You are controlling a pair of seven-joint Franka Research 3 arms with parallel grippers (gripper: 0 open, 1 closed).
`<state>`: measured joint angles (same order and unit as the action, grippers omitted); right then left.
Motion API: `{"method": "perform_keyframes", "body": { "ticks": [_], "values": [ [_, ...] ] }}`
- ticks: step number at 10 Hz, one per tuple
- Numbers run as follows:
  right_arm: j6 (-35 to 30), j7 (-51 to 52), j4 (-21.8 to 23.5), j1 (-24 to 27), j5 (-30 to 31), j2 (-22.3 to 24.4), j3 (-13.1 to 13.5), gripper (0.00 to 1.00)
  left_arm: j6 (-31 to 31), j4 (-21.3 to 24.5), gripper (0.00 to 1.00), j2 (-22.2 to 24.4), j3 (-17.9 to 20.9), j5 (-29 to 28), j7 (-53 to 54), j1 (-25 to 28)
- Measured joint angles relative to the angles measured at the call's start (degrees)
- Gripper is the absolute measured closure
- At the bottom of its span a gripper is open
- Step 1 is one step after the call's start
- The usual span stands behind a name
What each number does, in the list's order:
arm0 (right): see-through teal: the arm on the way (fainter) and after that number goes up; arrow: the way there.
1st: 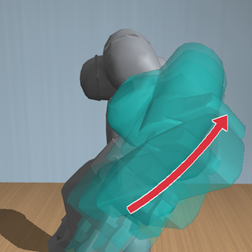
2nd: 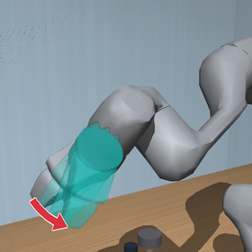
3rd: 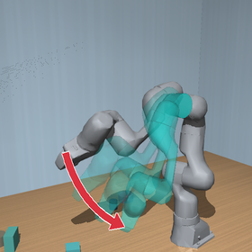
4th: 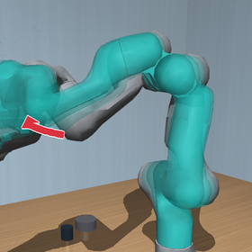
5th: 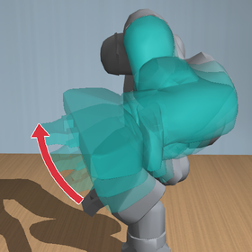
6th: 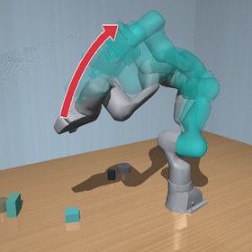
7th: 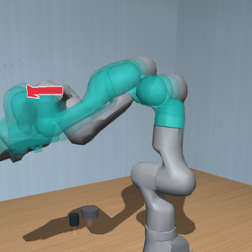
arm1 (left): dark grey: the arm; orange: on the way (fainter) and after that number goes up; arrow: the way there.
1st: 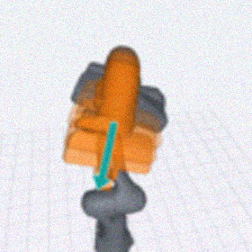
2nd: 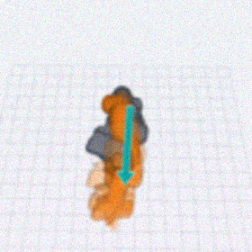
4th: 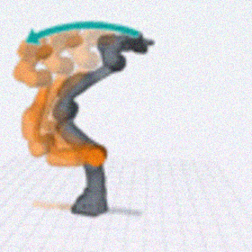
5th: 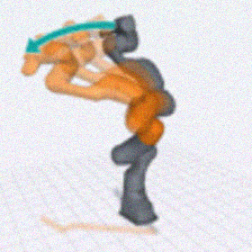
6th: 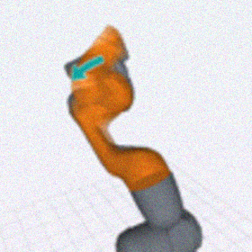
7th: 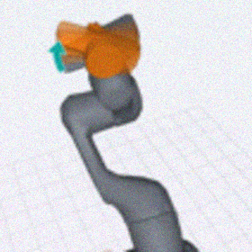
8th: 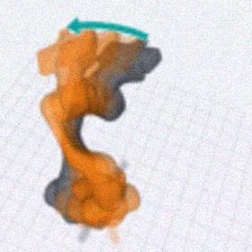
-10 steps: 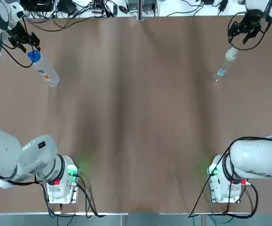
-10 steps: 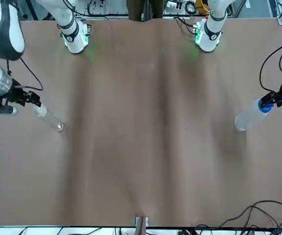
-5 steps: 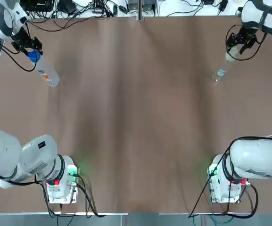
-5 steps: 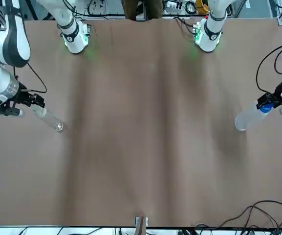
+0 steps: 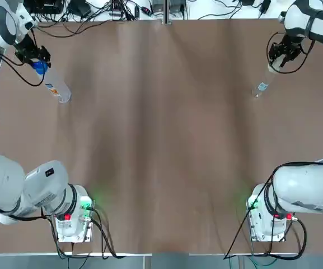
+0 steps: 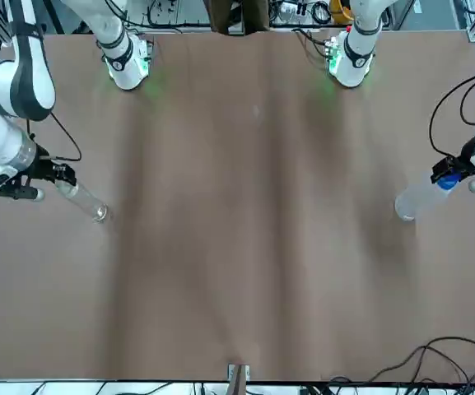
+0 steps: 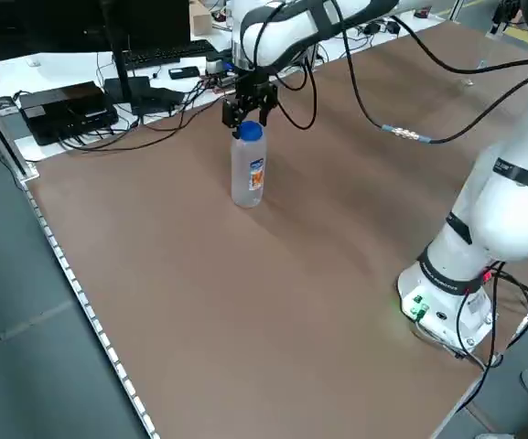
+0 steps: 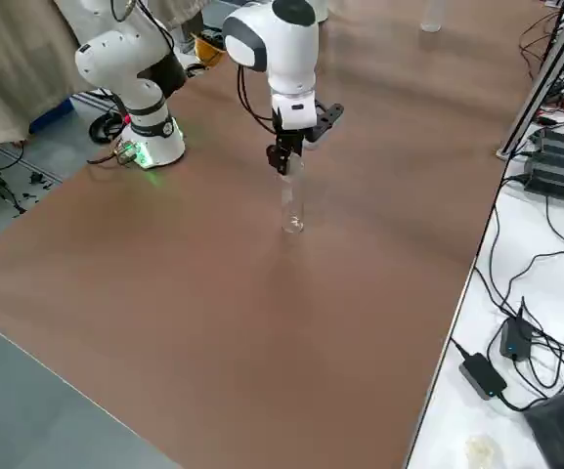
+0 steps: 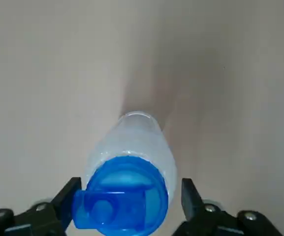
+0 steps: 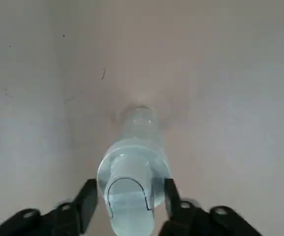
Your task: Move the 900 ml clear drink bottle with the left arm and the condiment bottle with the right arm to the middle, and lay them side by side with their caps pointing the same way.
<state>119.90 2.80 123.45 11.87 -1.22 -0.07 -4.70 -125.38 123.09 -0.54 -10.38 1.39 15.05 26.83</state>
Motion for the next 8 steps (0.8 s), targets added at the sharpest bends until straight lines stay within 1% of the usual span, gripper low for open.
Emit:
{"method": "perform_keyframes", "body": {
  "ticks": [1,2,3,5,6,7,8],
  "values": [
    [0.01,0.02,-0.04,0.00,0.01,0.03,0.00,0.46,-0.01,-0.02,0.30,0.02,-0.02,-0.01,0.01,0.00],
    [0.01,0.04,-0.08,0.01,0.07,0.06,-0.01,0.51,-0.01,-0.01,0.30,0.03,-0.03,-0.01,0.01,-0.01],
    [-0.08,0.04,-0.16,0.06,0.23,0.23,0.02,0.66,-0.01,-0.01,0.30,0.03,-0.04,-0.01,0.01,-0.01],
    [-0.10,0.04,-0.17,0.08,0.23,0.23,0.01,0.66,0.10,-0.36,0.30,0.09,-0.41,0.05,-0.62,-0.04],
    [-0.50,-0.13,-0.37,0.08,0.20,0.23,-0.09,0.66,1.16,-1.40,0.30,0.21,-1.58,0.18,-3.78,-0.05],
    [-1.97,-2.24,-1.24,-0.26,0.14,0.22,-0.47,0.66,3.40,-3.31,0.30,0.36,-4.33,0.23,-10.02,-0.10],
    [-4.40,-7.07,-2.91,-1.79,0.13,0.25,-0.92,0.66,5.63,-5.26,0.30,0.54,-8.28,0.25,-18.27,-0.29]
  ]
}}
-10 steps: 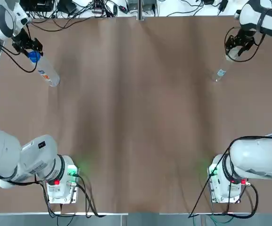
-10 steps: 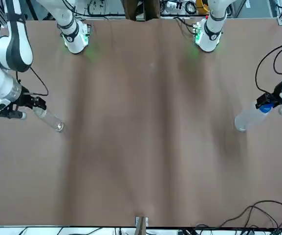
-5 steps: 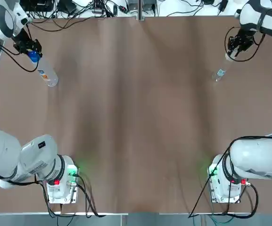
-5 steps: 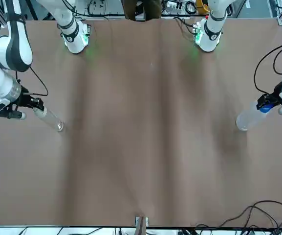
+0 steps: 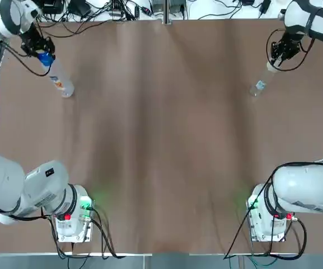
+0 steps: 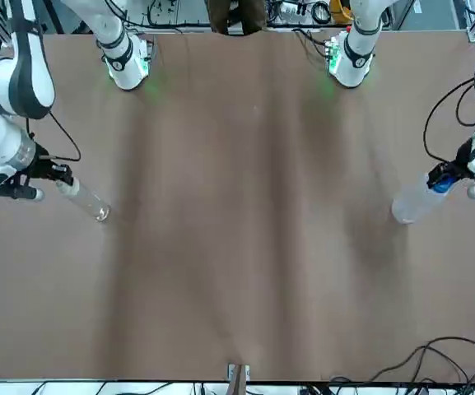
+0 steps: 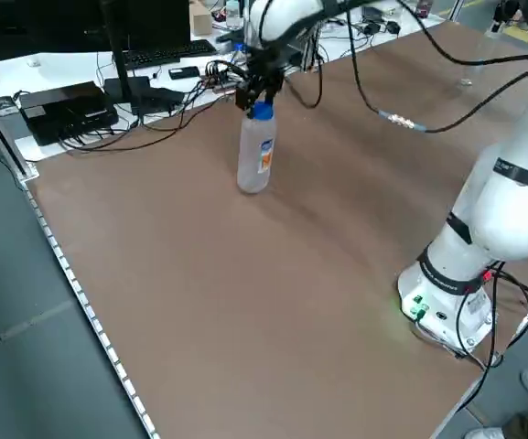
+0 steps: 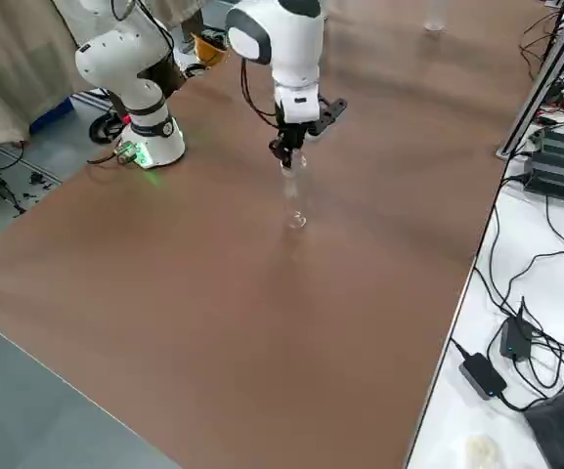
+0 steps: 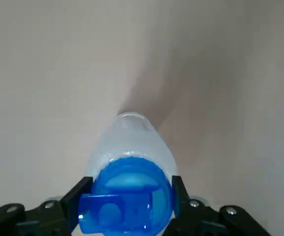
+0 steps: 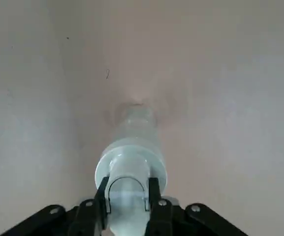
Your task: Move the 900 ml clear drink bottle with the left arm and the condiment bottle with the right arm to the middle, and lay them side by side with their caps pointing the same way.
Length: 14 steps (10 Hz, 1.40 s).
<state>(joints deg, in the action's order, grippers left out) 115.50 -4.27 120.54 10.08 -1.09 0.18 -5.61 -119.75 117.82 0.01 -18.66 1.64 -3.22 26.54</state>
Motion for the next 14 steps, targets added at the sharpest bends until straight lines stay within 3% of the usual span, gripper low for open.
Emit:
{"method": "perform_keyframes", "body": {
  "ticks": [4,7,10,14],
  "values": [
    [-2.47,-27.54,-3.43,-12.59,-0.13,0.13,-0.91,0.66,1.84,-2.59,0.30,0.12,-17.02,0.78,-37.14,-0.79],
    [-2.44,-52.47,-7.04,-23.32,-0.37,-0.01,-1.13,0.66,1.88,-5.41,0.30,-2.06,-25.00,1.07,-60.47,-1.02],
    [-2.16,-71.83,-14.57,-29.90,-0.50,-5.60,-1.17,0.66,1.86,-8.38,0.30,-7.52,-26.26,1.03,-80.04,-4.11],
    [-1.56,-92.93,-32.07,-35.33,-0.55,-20.93,-1.11,0.66,1.81,-14.93,0.30,-17.62,-25.15,-6.44,-101.33,-12.57]
  ]
}}
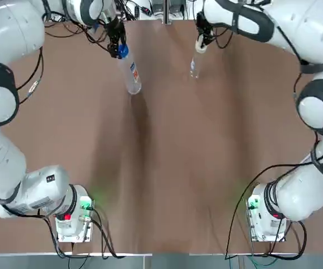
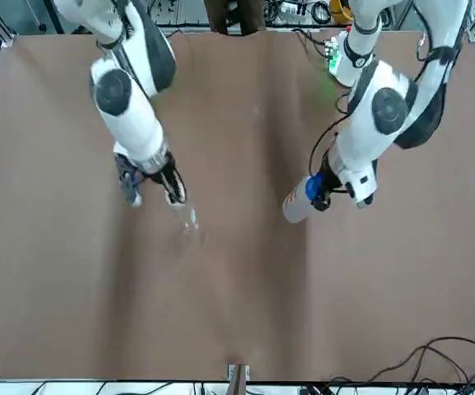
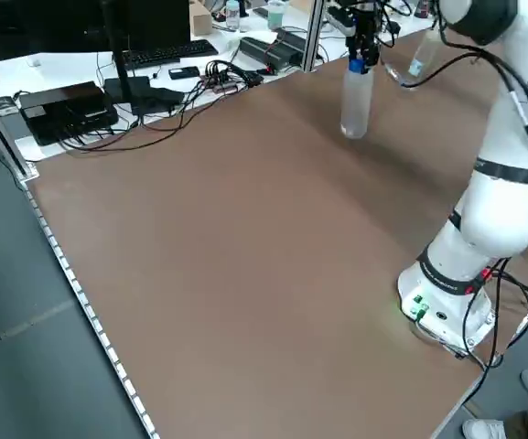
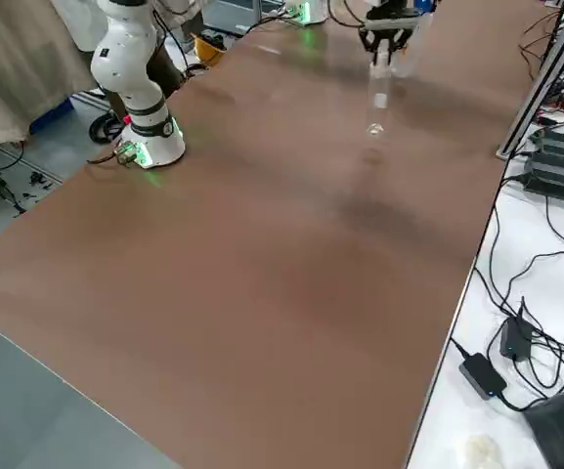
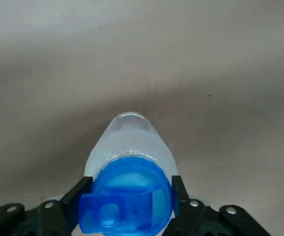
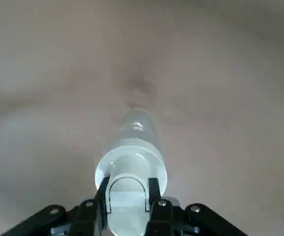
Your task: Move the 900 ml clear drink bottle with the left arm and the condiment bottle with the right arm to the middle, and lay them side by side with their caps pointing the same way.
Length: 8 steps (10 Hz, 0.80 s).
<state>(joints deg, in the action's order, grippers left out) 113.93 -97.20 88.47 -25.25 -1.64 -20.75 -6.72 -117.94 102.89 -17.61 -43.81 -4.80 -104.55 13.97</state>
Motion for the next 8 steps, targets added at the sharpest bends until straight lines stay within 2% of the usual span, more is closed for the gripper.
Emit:
{"method": "perform_keyframes", "body": {
  "ticks": [2,3,4,5,6,7,8],
  "values": [
    [-0.52,-7.11,-5.73,-2.24,0.02,-5.22,0.01,0.66,0.09,-1.96,0.30,-1.24,5.47,-0.31,-3.17,-5.43],
    [-2.23,-8.77,-7.86,-2.91,0.02,-6.97,0.03,0.66,0.67,-3.65,0.30,-2.01,10.87,-0.34,-4.37,-10.72],
    [-4.62,-9.30,-9.51,-3.56,0.02,-8.02,0.04,0.66,1.80,-5.54,0.30,-3.17,18.11,-0.37,-5.53,-17.90],
    [-6.12,-10.13,-10.37,-4.51,-0.02,-8.40,0.05,0.66,3.53,-8.05,0.30,-3.76,25.44,-0.15,-6.34,-25.33],
    [-6.64,-11.82,-10.74,-5.85,-0.10,-8.46,0.04,0.66,3.72,-9.26,0.30,-4.24,31.21,0.07,-7.12,-31.04],
    [-6.71,-13.91,-10.76,-7.42,-0.22,-8.55,0.03,0.66,4.10,-10.07,0.30,-4.50,33.40,0.52,-7.47,-33.20],
    [-6.71,-15.75,-10.76,-8.88,-0.35,-8.72,0.03,0.66,4.10,-10.84,0.30,-4.75,33.82,0.55,-7.59,-33.36]
  ]
}}
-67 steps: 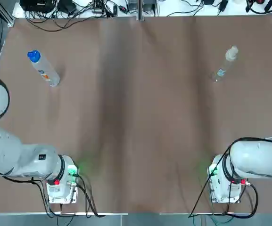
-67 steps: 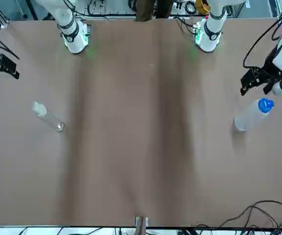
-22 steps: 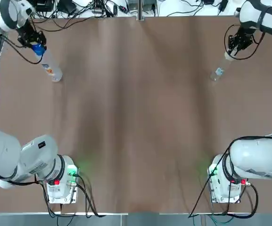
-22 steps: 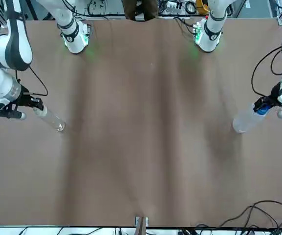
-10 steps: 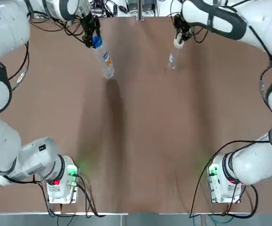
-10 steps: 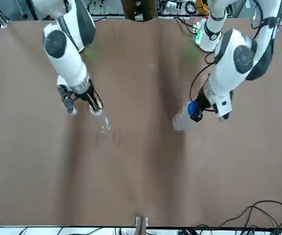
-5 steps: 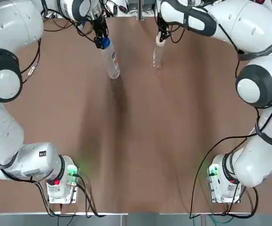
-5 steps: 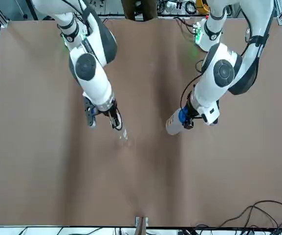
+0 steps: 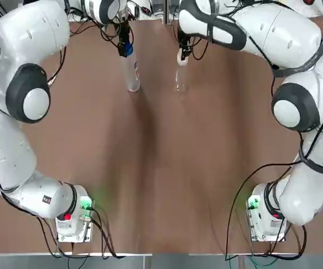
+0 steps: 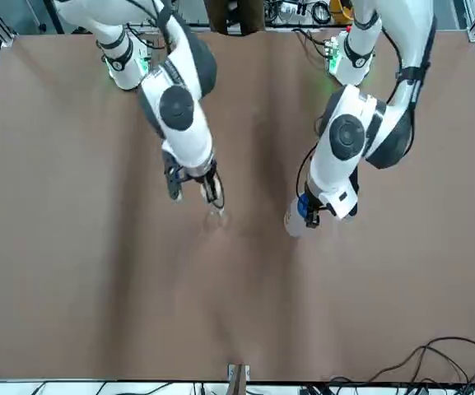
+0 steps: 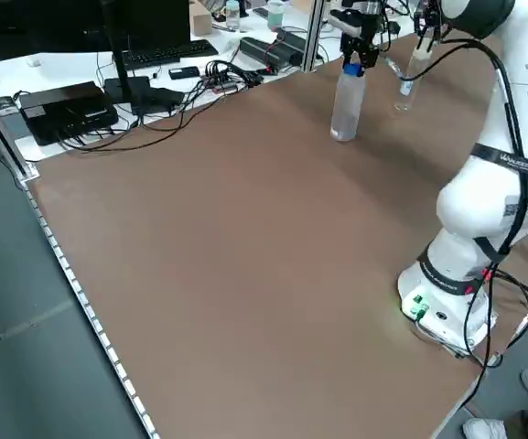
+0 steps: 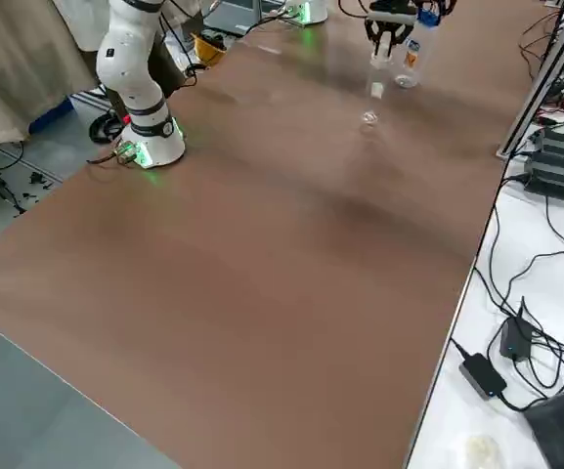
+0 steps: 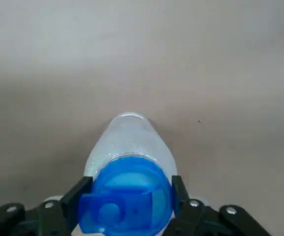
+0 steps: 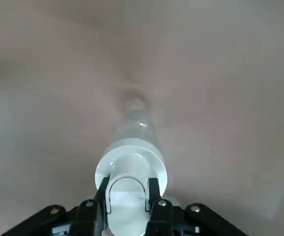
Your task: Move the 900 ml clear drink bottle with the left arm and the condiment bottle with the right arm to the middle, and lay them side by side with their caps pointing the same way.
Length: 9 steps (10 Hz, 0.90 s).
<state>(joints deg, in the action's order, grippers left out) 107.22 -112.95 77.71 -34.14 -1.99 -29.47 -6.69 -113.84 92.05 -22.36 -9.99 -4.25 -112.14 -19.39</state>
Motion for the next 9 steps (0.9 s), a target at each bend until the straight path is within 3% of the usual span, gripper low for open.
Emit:
{"method": "perform_keyframes", "body": {
  "ticks": [4,9],
  "values": [
    [3.44,-1.29,-0.03,-2.86,0.01,-0.57,0.30,0.66,1.39,-3.55,0.30,-0.12,0.38,1.45,0.00,0.04],
    [5.39,2.22,-0.04,-2.43,1.45,-1.29,1.48,0.66,1.52,-3.69,0.30,-1.28,-0.06,1.60,-0.73,-1.81]
  ]
}}
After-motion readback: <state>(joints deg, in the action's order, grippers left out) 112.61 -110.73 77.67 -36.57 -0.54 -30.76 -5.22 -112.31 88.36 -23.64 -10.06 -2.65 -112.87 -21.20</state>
